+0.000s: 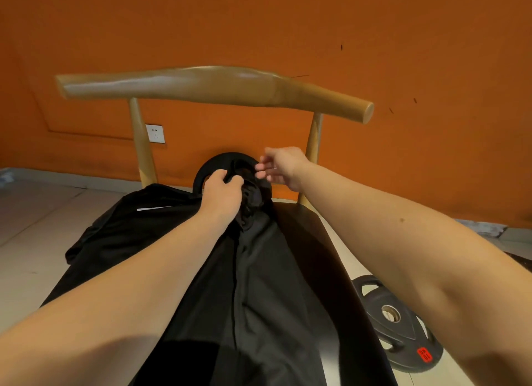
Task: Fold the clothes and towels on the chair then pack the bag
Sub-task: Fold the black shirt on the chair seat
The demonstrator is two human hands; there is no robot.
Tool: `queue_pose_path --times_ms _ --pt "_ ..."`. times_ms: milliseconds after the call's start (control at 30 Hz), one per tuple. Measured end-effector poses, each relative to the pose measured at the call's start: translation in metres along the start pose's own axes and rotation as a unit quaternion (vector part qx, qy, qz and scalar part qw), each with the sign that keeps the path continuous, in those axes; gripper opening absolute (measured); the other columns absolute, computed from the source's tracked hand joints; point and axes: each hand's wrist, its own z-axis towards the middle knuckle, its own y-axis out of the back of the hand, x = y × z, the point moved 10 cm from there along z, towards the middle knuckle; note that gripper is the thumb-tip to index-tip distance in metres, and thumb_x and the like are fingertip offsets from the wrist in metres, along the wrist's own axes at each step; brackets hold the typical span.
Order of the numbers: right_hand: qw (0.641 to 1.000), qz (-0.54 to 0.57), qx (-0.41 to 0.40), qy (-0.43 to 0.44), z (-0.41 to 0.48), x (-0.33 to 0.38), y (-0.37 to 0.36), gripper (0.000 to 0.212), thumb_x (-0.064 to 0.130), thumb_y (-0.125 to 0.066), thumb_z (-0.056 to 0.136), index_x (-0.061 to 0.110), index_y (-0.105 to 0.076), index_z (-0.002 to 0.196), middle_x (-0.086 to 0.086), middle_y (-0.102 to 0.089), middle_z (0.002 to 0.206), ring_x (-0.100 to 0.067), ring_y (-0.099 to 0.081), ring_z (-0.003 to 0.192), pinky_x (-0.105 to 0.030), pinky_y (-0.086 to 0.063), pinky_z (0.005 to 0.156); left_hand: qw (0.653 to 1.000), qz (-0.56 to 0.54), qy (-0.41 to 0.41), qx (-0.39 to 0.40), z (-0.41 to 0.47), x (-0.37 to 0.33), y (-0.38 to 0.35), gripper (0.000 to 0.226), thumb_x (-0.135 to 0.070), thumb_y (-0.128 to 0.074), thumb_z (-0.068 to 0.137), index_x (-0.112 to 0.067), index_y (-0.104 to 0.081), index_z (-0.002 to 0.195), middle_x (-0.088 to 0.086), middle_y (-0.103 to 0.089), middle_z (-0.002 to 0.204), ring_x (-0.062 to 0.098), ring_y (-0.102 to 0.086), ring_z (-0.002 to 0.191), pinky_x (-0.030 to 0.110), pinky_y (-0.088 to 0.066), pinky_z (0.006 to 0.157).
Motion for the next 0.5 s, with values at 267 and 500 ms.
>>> queue_pose_path --times_ms 267,500 --pt "0.961 -0.274 -0.021 -0.015 0.058 -0.062 0.003 0.044 -0.001 -0.042 0.102 0.004 -0.052 0.144 -0.013 -0.054 0.145 -0.030 -0.052 0.133 -0.029 -0.040 0.108 0.991 -0.123 0.058 -0.003 0.013 0.029 0.027 0.035 -0.031 -0.059 0.089 -0.007 -0.063 0.114 0.008 -0.071 0.115 0.028 -0.067 0.108 0.054 -0.052 0.102" --pt "0.930 -0.362 -0.021 -0.056 0.079 -0.074 -0.017 0.063 0.040 -0.056 0.104 -0.004 -0.044 0.148 -0.019 -0.046 0.154 -0.037 -0.045 0.140 -0.038 -0.039 0.112 0.985 -0.142 0.095 -0.001 0.027 0.049 0.043 0.056 -0.052 -0.080 0.072 -0.010 -0.064 0.106 0.016 -0.072 0.113 0.032 -0.070 0.105 0.056 -0.053 0.101"
